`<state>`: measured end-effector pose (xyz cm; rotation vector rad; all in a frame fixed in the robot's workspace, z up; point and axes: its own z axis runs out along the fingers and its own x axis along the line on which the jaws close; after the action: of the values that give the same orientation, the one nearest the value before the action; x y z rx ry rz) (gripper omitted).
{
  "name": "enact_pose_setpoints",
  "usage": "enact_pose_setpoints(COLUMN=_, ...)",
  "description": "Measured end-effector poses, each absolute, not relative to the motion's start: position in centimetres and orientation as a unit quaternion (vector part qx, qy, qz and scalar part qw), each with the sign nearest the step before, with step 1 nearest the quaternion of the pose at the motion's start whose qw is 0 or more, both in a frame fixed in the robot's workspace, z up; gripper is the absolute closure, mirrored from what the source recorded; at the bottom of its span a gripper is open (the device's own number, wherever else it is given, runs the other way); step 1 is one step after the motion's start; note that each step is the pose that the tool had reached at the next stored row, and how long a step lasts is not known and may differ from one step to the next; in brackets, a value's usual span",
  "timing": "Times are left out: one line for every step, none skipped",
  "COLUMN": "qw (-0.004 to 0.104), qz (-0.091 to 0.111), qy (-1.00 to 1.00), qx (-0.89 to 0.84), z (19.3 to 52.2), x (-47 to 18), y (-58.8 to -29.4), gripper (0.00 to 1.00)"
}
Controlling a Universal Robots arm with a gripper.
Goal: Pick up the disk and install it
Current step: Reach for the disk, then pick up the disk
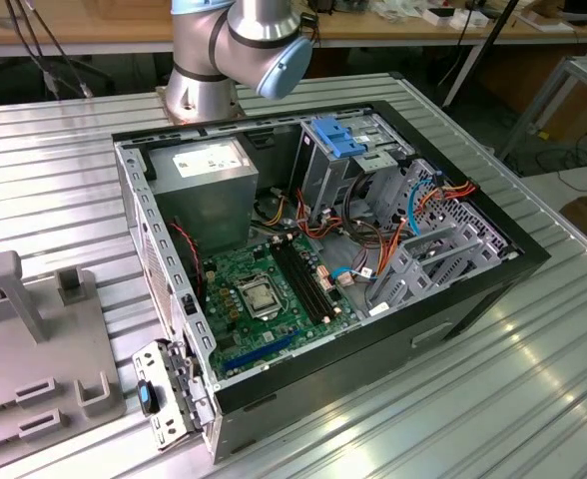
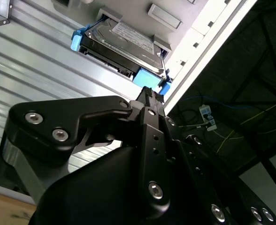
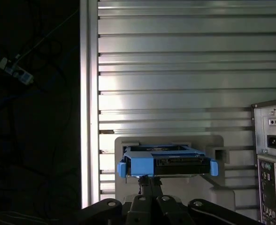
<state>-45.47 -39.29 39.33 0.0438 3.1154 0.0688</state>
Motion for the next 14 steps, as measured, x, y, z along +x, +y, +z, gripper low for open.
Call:
enact_pose_setpoints(qw=0.013, qz=0.022, qy=1.0, qx=0.014, z=39.33, x=-45.47, y=-39.29, gripper=0.89)
enact_pose_setpoints(qw=0.013, qz=0.022, qy=1.0, qx=0.014, z=39.33, x=-45.47, y=-39.29, gripper=0.89)
enact_pose_setpoints(qw=0.013, qz=0.022, qy=1.0, qx=0.014, z=39.33, x=-45.47, y=-39.29, gripper=0.89)
enact_pose_setpoints(qw=0.013, qz=0.022, qy=1.0, qx=0.014, z=39.33, x=-45.47, y=-39.29, gripper=0.89)
enact_pose_setpoints(qw=0.013, qz=0.022, qy=1.0, qx=0.014, z=39.33, x=-45.47, y=-39.29, gripper=0.89)
enact_pose_setpoints(qw=0.013, qz=0.022, qy=1.0, qx=0.014, z=39.33, x=-45.47, y=-39.28, gripper=0.89)
enact_pose_setpoints(qw=0.013, qz=0.022, qy=1.0, qx=0.014, z=39.33, x=-45.47, y=-39.29, gripper=0.89)
enact_pose_setpoints(qw=0.013, qz=0.022, qy=1.0, qx=0.014, z=39.33, x=-45.47, y=-39.29, gripper=0.89)
enact_pose_setpoints(qw=0.013, qz=0.022, qy=1.0, qx=0.014, z=39.33, x=-45.47, y=-39.29, gripper=0.89)
enact_pose_setpoints(qw=0.013, qz=0.022, qy=1.0, qx=0.014, z=39.33, x=-45.47, y=-39.29, gripper=0.89)
enact_pose_setpoints(qw=0.013, qz=0.022, qy=1.0, qx=0.014, z=39.33, x=-45.47, y=-39.29, gripper=0.89)
enact_pose_setpoints(qw=0.013, qz=0.022, qy=1.0, qx=0.014, z=39.33, x=-45.47, y=-39.28, gripper=0.89)
enact_pose_setpoints(qw=0.013, qz=0.022, qy=1.0, qx=0.013, z=39.33, x=-45.47, y=-39.29, gripper=0.89)
enact_pose_setpoints(qw=0.012, qz=0.022, qy=1.0, qx=0.003, z=39.34, x=-45.47, y=-39.29, gripper=0.89)
